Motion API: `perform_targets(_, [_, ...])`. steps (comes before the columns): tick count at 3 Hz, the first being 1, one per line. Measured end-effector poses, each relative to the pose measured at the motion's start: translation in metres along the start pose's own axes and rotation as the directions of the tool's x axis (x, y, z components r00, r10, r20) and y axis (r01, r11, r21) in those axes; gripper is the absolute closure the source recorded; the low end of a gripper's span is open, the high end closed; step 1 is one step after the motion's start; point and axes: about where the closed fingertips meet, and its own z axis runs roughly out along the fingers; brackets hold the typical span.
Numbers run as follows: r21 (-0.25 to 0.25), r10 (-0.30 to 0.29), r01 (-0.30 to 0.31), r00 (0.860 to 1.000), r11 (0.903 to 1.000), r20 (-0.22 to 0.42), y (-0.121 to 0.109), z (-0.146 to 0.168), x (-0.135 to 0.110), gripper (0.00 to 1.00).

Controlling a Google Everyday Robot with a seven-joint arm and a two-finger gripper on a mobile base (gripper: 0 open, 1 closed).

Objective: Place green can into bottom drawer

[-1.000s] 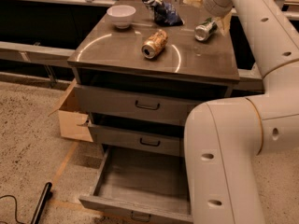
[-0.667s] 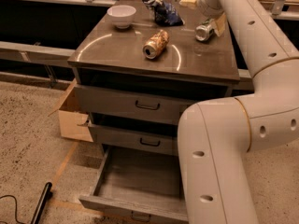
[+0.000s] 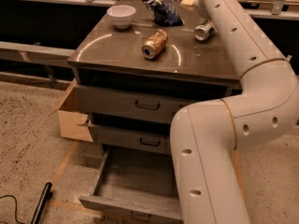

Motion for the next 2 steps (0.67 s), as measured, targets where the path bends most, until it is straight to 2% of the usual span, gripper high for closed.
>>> perform_targets(1, [0.046,-0.020,0.019,0.999,0.9988,0.034,-0.0118,0.0107,-0.0040,0.00])
perform_targets(2, [0.068,-0.044,0.042,0.999,0.9968,0.032,-0.0176,0.0185,-0.0002,0.00])
